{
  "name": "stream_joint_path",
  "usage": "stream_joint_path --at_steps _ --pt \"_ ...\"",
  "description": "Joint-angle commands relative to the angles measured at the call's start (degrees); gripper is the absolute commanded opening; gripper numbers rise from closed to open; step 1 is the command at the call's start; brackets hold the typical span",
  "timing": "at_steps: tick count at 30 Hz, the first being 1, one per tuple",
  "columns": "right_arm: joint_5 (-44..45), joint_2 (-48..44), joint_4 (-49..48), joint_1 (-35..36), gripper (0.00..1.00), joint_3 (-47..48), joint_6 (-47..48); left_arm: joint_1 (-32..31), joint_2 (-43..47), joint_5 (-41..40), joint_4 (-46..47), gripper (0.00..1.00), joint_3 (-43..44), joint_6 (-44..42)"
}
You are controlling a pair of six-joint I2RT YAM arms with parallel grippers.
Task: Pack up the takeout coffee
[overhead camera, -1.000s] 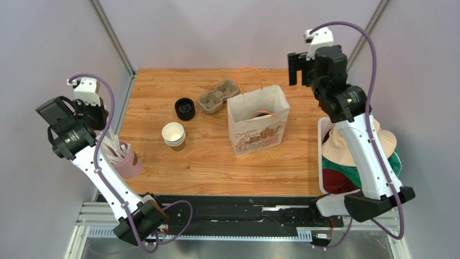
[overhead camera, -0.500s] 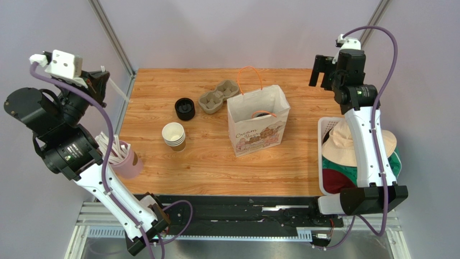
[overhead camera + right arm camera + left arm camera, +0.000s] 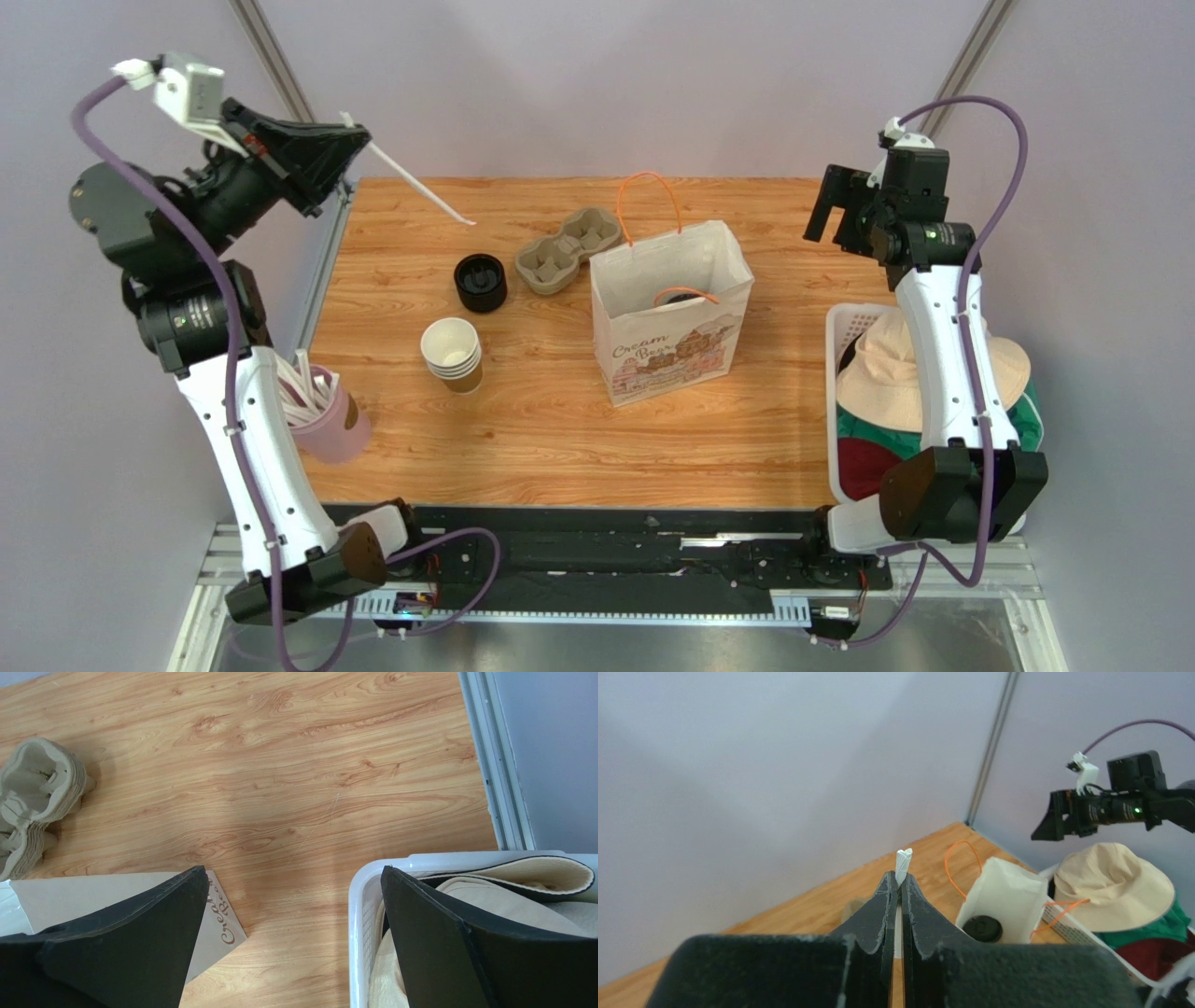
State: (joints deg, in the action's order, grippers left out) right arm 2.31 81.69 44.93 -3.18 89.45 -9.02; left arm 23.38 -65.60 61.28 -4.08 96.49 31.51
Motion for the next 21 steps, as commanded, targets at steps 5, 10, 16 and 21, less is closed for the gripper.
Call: stream_joint_path --at_steps 5,10,16,21 --pt "-7.67 -0.4 -1.6 0.45 0.99 -0.68 3.47 -21.07 -4.43 -12.84 -15.78 0.01 5.28 -20.33" --pt "-9.07 0.05 1.13 0.98 0.99 -0.68 5.94 -32.31 -7.43 -16.27 -18.07 0.01 7.31 -24.38" --pt "-9.25 -2.76 0.16 2.04 0.99 -3.05 7.43 -39.27 -11.12 -17.86 -16.23 0.01 6.61 -24.65" --pt "-9.07 -3.38 -0.1 2.48 0.99 -3.66 7.43 -42.27 -15.07 -17.42 -15.09 0.0 7.57 -23.51"
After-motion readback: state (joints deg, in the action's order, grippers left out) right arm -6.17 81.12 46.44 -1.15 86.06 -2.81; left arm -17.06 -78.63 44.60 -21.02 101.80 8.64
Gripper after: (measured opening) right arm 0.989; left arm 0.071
